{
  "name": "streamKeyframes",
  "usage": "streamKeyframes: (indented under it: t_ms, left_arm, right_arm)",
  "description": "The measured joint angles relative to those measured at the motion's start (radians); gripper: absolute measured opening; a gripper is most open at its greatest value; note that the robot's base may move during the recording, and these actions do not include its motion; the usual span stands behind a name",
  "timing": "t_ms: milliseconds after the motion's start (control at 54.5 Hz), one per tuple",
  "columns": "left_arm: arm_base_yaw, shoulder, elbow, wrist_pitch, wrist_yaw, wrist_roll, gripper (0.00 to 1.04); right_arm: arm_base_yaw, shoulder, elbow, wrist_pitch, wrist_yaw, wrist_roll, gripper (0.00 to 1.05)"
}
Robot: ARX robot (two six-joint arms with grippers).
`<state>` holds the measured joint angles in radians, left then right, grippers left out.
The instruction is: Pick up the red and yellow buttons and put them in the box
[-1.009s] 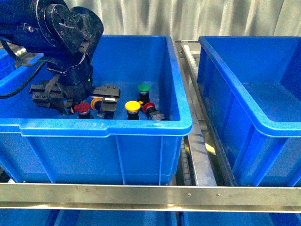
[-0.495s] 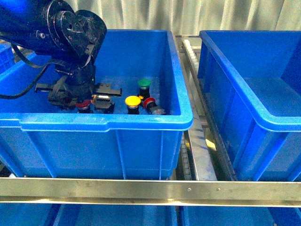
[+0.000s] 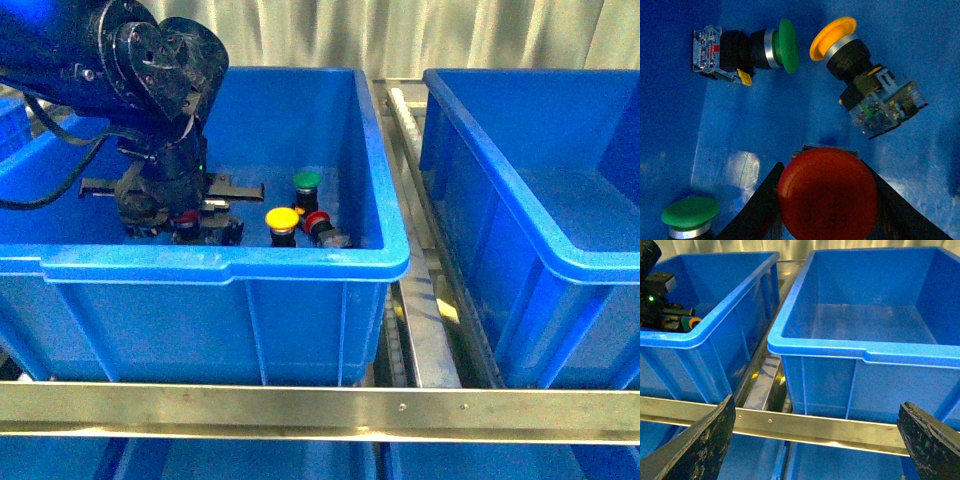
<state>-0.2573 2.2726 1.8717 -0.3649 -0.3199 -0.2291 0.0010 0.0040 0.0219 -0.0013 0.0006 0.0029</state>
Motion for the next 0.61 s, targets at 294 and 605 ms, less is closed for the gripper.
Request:
streamKeyframes:
  t_ms: [294,605]
  left_arm:
    - [0.046,-0.322,-0.274,0.086,0.159,0.109,0.33]
    - [0.295,-0.72,-0.748,0.604,0.729,0.037,0.33]
  right_arm:
    - [0.0,0.0,0.0,0.0,0.0,0.0,0.98]
    - [0.0,0.0,0.0,0.0,0.0,0.0,0.98]
